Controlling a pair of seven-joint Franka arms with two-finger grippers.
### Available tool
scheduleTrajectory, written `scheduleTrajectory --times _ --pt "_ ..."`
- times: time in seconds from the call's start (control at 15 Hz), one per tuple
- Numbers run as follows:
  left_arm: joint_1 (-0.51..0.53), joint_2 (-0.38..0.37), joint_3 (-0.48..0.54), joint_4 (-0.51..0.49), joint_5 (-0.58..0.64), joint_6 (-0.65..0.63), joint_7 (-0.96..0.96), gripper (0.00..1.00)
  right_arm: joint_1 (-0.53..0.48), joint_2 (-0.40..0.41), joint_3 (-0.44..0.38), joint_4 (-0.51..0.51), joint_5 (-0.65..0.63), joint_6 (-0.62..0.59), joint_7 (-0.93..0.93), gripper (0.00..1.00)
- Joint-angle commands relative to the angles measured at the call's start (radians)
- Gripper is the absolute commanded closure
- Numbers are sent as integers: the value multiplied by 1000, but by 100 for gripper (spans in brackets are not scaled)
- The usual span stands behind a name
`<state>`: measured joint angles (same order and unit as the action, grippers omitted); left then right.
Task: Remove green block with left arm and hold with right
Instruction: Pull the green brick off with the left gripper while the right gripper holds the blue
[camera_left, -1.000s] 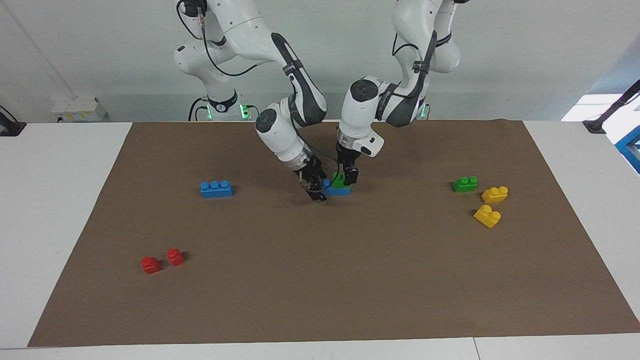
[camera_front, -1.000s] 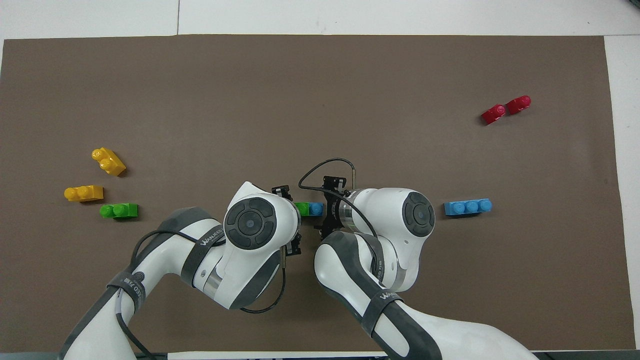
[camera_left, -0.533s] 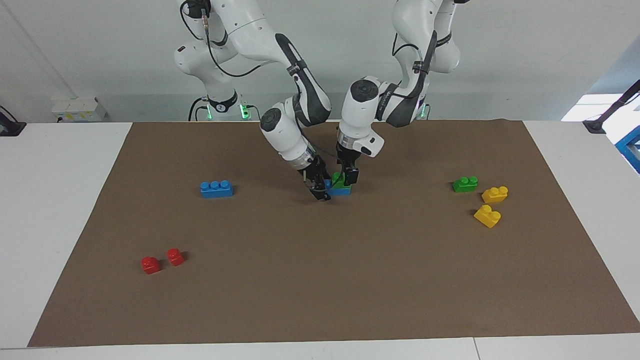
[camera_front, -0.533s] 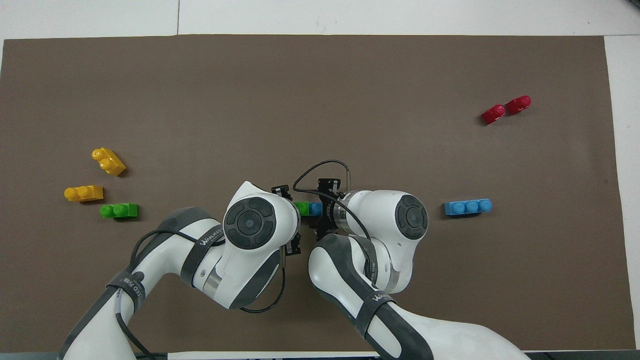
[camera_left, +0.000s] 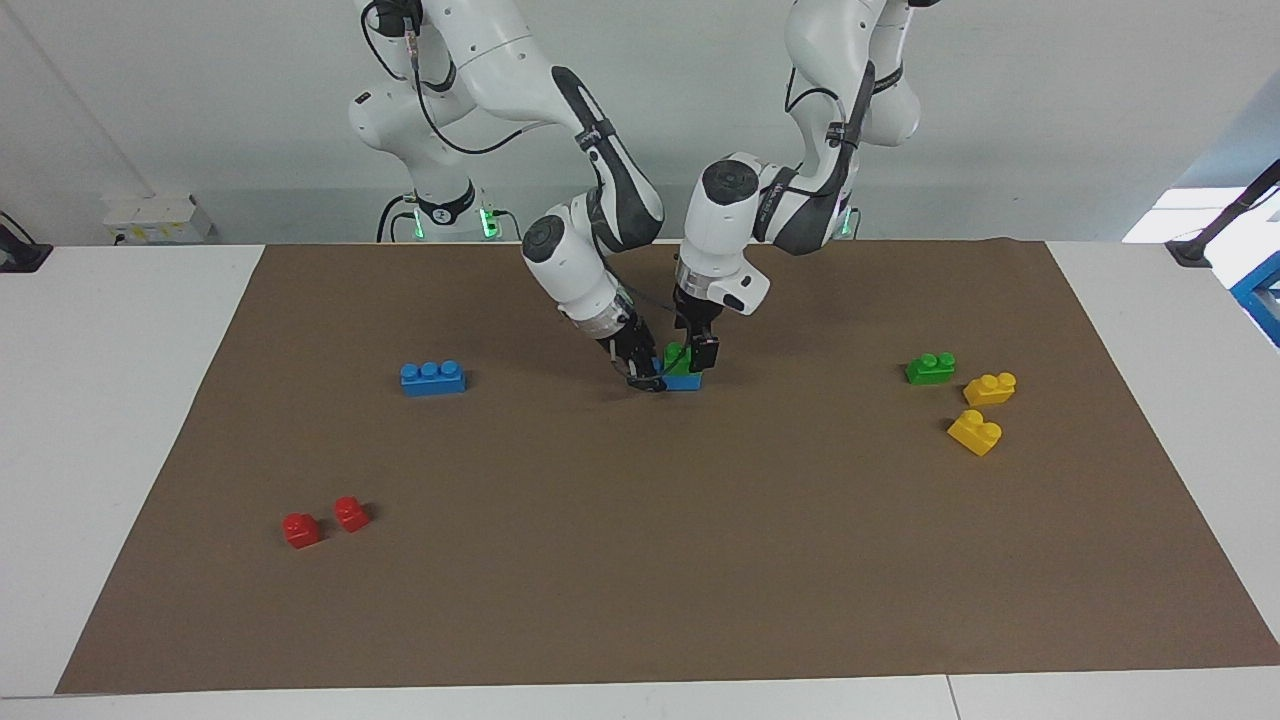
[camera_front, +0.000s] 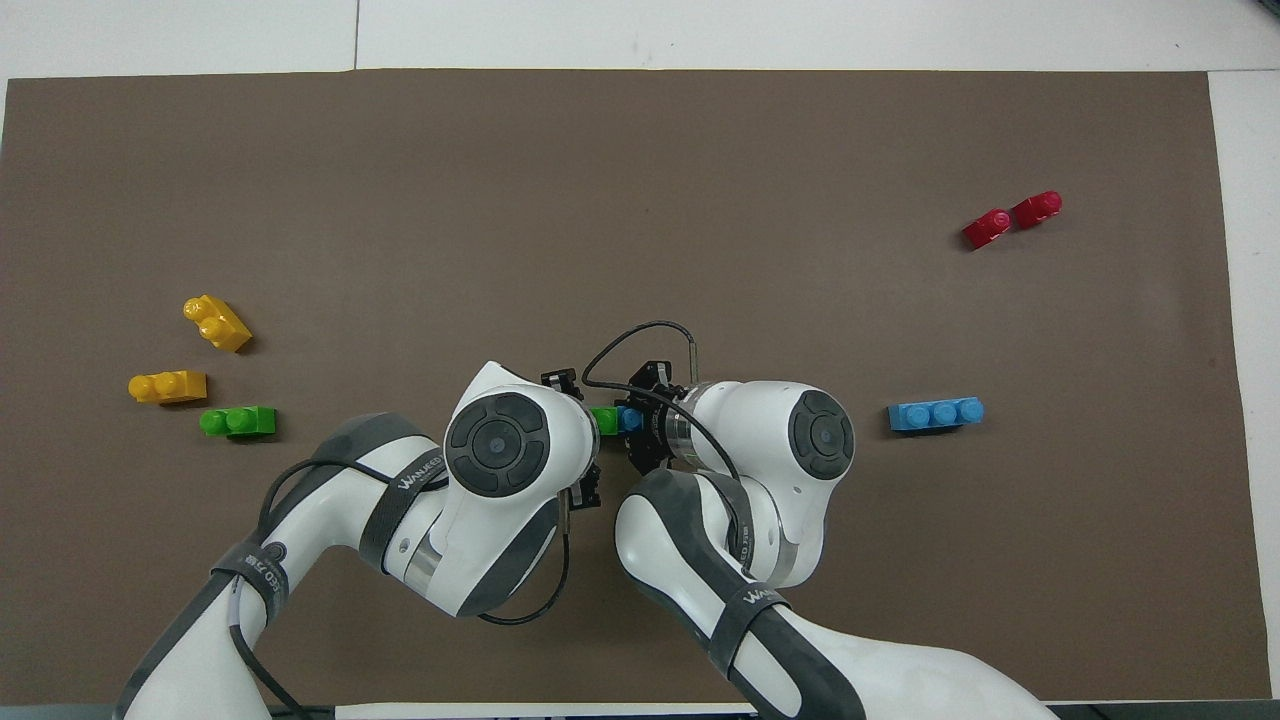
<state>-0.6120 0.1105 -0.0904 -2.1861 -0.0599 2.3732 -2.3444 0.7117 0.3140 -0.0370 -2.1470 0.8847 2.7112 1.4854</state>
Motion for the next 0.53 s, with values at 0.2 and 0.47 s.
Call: scheduleTrajectory --times 0.2,0.47 --pt "-15 -3 14 -14 8 21 -16 100 -3 13 -1 13 33 9 -37 100" --pt "-5 -5 14 -1 8 15 -9 100 -1 13 -1 12 33 9 -39 100"
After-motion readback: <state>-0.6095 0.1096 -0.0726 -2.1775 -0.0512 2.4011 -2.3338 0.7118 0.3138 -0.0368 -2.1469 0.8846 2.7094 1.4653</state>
